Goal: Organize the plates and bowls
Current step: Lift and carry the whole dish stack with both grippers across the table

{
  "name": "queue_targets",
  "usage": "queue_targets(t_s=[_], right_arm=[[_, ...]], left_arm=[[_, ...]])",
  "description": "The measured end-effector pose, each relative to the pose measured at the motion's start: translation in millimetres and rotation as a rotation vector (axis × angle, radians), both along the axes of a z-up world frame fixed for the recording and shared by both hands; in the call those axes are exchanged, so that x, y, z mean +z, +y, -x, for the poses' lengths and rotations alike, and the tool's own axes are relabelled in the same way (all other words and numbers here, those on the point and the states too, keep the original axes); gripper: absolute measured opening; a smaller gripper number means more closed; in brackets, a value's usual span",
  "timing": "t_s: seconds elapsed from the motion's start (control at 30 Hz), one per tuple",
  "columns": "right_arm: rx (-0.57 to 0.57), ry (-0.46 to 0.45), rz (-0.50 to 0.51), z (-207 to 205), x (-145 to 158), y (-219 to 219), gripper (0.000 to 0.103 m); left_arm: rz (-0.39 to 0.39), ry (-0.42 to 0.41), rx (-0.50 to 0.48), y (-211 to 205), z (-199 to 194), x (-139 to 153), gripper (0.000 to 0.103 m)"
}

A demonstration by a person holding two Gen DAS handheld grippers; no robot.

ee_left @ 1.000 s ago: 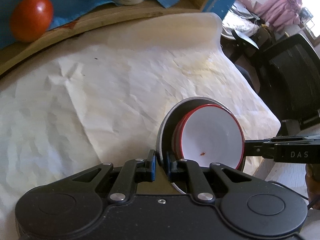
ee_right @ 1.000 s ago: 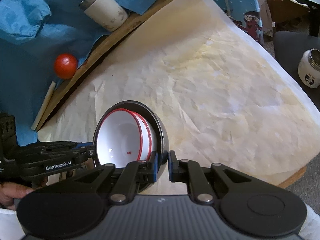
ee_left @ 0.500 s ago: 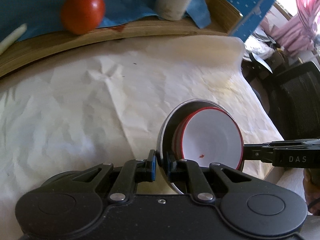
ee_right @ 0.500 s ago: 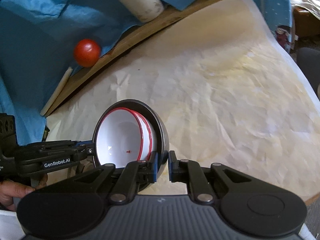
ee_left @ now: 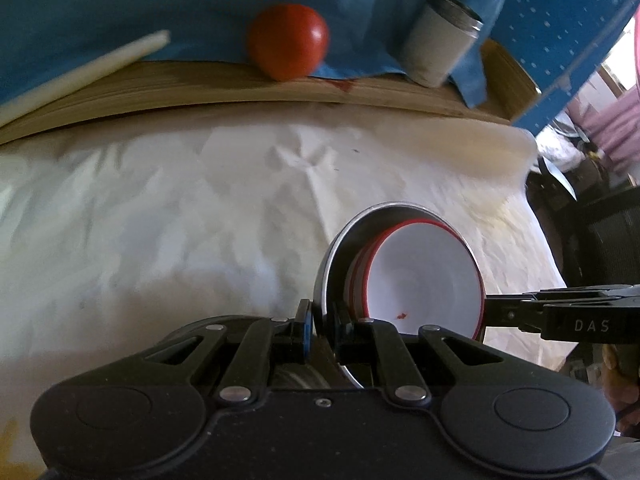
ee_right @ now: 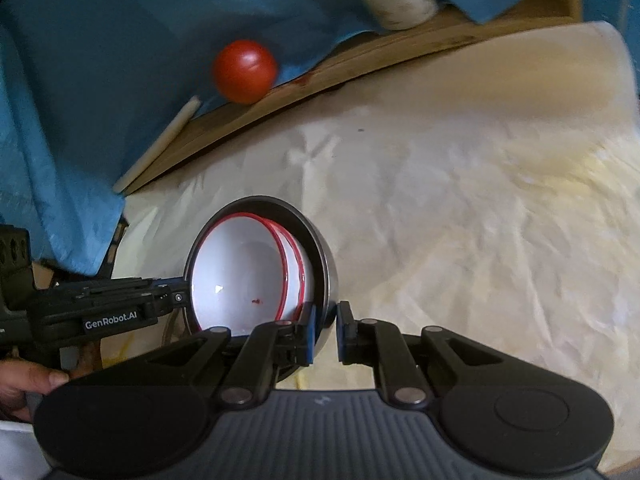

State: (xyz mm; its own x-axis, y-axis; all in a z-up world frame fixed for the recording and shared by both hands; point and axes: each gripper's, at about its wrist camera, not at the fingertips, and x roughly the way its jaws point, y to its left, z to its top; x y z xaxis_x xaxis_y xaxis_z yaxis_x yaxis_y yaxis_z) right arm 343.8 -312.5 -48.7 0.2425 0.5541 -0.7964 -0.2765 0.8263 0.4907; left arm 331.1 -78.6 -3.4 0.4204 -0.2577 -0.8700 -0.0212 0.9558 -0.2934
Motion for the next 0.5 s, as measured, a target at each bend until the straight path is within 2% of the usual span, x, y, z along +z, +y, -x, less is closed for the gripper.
queue_targets(t_s=[0.5], right_arm=[[0.155, -0.007, 0.011, -5, 5, 47, 0.012]], left_arm=[[-0.006, -0.006, 0.153, 40, 31, 7, 0.01]])
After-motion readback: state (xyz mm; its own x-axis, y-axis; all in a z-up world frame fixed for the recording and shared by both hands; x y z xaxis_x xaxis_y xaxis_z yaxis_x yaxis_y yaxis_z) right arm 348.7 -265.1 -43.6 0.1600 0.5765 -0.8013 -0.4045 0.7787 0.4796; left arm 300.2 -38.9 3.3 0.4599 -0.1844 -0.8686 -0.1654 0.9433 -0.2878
